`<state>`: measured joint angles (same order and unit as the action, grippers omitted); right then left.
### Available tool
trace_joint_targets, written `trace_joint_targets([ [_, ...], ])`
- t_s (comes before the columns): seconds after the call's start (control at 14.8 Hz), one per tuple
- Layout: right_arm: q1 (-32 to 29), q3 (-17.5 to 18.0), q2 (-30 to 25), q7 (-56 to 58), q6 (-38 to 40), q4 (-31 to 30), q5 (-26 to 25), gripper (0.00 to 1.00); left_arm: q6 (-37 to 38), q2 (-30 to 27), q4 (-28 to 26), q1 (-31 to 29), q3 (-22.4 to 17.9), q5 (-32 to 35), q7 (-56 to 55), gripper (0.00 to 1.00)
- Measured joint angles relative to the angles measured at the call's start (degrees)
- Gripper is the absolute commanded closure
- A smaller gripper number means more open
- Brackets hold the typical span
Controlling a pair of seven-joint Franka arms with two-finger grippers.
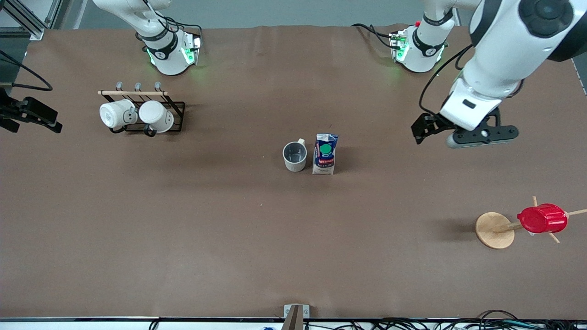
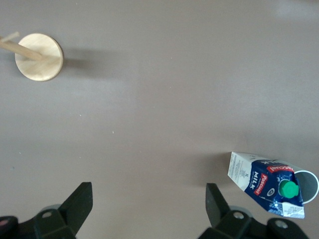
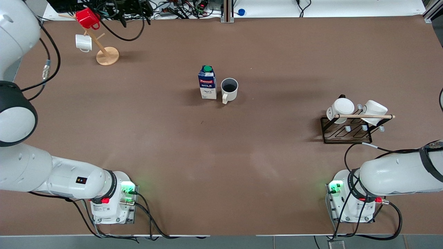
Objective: Place cup and milk on table
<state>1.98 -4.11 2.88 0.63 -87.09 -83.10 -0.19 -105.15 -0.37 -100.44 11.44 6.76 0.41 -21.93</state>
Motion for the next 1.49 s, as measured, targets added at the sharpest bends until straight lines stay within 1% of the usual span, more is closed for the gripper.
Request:
trace_joint_targets([
  [0.2,0.0,0.0,0.0,0.0,0.0,0.0,0.0,0.00,1.5,-1.8,-0.2,-2.5,-1.8,-2.0,5.0,0.00],
  [0.34,0.0,0.0,0.0,0.0,0.0,0.0,0.0,0.00,1.8,-2.5,-0.3,-4.9,-2.1,-2.5,7.9,0.00],
  [0.68,0.0,-0.1,0.0,0.0,0.1,0.0,0.0,0.00,3.1,-2.6,-0.4,-7.3,-2.5,-2.5,17.3,0.00],
  [1.08,0.0,-0.2,0.0,0.0,0.2,0.0,0.0,0.00,4.7,-3.5,0.8,-7.4,-5.1,-2.7,17.8,0.00],
  [1.29,0.0,-0.2,0.0,0.0,0.3,0.0,0.0,0.00,6.2,-4.7,0.6,-7.2,-5.6,-2.7,17.4,0.00],
  [1.49,0.0,-0.3,0.0,0.0,0.3,0.0,0.0,0.00,5.9,-5.0,0.3,-7.1,-5.6,-2.7,17.2,0.00],
])
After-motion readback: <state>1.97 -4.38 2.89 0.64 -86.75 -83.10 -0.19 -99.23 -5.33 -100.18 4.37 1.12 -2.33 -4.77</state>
